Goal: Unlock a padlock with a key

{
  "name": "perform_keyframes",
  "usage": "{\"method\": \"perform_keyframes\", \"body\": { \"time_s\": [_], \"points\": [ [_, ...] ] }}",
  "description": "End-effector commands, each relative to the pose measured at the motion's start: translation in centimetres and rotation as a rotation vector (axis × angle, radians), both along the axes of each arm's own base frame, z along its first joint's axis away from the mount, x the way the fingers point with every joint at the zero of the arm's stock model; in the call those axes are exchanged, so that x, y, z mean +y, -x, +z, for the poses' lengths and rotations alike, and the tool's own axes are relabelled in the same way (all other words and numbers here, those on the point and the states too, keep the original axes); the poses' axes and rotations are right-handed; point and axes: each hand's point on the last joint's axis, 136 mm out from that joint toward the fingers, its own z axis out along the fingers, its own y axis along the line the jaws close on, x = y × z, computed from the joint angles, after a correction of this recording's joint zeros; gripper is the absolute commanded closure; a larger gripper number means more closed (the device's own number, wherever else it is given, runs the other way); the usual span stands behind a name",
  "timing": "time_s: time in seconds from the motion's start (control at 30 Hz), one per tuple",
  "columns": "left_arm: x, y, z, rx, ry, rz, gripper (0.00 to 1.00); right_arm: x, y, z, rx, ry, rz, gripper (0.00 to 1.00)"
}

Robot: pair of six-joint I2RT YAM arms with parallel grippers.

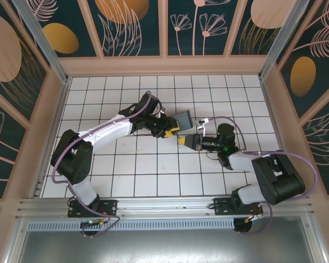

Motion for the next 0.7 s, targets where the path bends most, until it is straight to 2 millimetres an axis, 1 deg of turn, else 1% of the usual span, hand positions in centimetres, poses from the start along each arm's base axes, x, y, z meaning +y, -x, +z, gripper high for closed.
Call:
{"method": "perform_keyframes", "body": {
  "time_s": [0.0,0.17,0.27,0.43,0.53,0.67],
  "points": [
    [-0.7,-0.4,3.8,-0.086,0.102,-0.028,0.8,0.1,0.4,0.7,-0.042,-0.011,0.022,1.0],
    [-0.6,-0.2,3.9,-0.09,0.103,-0.033,0.81,0.4,-0.2,1.3,-0.055,-0.018,0.026,1.0],
    [-0.6,-0.1,4.0,-0.092,0.106,-0.034,0.81,0.4,-0.5,1.3,-0.051,-0.018,0.023,1.0],
    [-0.5,0.1,3.9,-0.09,0.106,-0.038,0.82,0.5,-0.7,1.8,-0.058,-0.038,0.018,1.0],
    [-0.5,0.1,4.2,-0.1,0.112,-0.044,0.82,0.5,-0.8,1.6,-0.048,-0.034,0.013,1.0],
    [-0.4,0.3,3.9,-0.097,0.106,-0.052,0.82,0.5,-1.0,2.2,-0.067,-0.049,0.012,1.0]
  ]
}}
